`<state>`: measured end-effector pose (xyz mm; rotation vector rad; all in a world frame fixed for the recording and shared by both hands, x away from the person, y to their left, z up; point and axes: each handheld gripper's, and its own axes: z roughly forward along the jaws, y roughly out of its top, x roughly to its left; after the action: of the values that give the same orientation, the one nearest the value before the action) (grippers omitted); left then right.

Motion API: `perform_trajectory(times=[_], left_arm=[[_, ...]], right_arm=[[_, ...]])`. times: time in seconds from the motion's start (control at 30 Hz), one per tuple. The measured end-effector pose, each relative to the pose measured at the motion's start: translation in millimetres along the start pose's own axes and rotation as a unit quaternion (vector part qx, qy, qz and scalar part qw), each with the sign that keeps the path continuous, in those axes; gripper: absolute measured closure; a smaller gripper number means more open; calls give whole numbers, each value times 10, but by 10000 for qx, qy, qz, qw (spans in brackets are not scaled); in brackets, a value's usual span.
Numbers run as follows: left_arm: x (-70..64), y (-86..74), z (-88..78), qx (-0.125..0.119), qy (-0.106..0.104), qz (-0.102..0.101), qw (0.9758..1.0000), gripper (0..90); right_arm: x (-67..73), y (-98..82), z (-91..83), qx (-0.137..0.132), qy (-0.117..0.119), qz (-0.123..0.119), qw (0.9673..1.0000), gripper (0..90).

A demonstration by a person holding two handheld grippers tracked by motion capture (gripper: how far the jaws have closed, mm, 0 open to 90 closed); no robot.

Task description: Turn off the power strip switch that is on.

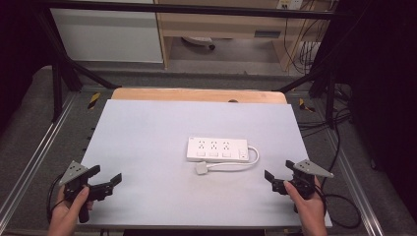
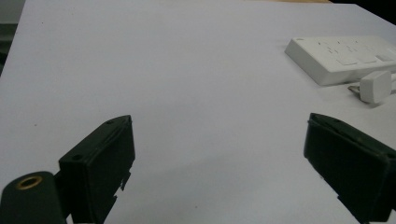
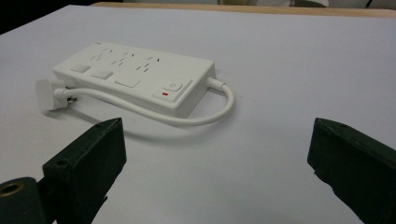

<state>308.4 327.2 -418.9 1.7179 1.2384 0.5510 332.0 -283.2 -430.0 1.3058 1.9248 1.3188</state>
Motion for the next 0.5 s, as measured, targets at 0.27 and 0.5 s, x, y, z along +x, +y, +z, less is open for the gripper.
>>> perform_trajectory(times=[0.27,0.5], left_arm=[[0,-3,2,8,12,0,10000,88],[5,-6,3,21,14,-2,10000,88]], right_arm=[[11,13,-6,-33,34,45,10000,49],[43,55,-4,-49,52,4,10000,49]])
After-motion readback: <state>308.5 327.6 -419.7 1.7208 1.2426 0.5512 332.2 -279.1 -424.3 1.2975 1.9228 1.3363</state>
